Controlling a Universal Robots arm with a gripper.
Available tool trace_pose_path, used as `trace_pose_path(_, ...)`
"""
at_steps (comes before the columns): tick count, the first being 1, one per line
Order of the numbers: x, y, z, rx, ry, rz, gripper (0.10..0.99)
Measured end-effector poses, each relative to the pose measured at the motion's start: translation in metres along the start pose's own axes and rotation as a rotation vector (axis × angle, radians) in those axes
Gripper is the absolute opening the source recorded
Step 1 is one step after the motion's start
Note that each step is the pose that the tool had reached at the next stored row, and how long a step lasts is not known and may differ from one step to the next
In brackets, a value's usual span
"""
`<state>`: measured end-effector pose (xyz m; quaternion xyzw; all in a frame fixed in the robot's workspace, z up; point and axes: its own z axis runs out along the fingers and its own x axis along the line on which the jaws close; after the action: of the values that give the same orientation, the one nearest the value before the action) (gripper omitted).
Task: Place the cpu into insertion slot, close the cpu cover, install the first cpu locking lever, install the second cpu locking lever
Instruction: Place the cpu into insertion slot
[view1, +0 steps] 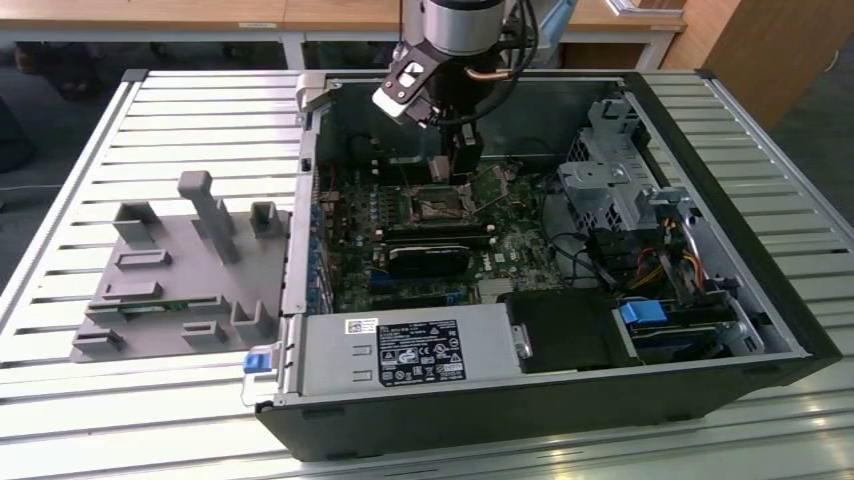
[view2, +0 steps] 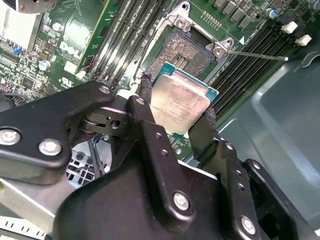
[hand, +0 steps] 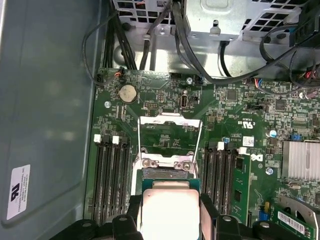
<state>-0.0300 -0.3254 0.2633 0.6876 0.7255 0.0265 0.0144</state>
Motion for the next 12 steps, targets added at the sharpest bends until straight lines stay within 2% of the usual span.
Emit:
trace_pose_path(8, 0.0, -0.0002, 0.0043, 0.003, 0.0003, 0.0, 0.545)
trace_pose_path(12, 0.0003, -0.0005, 0.009, 0.021, 0.0012, 0.0, 0.545)
